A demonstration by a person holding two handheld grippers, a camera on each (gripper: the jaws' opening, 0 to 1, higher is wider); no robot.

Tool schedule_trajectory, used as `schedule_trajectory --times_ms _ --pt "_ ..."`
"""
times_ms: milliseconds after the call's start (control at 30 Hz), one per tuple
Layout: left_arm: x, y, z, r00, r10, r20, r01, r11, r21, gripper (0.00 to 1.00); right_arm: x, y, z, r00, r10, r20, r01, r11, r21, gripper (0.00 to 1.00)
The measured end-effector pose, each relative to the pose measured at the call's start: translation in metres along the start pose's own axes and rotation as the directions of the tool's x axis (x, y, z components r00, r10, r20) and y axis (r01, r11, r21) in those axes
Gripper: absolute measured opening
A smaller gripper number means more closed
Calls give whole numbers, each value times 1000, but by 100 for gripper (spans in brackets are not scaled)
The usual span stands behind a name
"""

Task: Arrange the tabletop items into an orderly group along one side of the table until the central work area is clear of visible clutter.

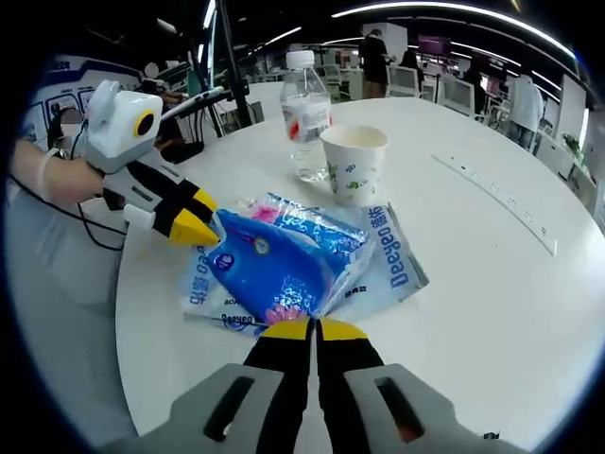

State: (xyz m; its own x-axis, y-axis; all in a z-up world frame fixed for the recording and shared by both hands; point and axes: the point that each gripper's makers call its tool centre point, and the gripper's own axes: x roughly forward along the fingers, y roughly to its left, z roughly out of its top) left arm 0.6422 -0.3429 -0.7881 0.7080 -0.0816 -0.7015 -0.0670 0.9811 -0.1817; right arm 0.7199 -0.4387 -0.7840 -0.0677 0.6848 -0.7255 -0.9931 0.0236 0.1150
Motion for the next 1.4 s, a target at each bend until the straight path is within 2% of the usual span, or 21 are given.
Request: schedule_trajectory --times_ms 500,700,1033,1400 --pt "-2 4 0 1000 25 14 -25 1000 -4 0 -1 9 -3 1000 -1 17 0 1000 31 0" --pt "-4 4 1 999 29 23 -29 999 -23 0 -3 9 -1 999 -18 32 17 999 39 0" --pt "-10 1 9 999 30 45 -29 999 -15 0 -7 6 3 998 -37 51 35 998 50 0" --pt "-14 -12 31 997 10 76 -12 1000 23 0 -23 -5 6 994 -78 79 72 995 72 0"
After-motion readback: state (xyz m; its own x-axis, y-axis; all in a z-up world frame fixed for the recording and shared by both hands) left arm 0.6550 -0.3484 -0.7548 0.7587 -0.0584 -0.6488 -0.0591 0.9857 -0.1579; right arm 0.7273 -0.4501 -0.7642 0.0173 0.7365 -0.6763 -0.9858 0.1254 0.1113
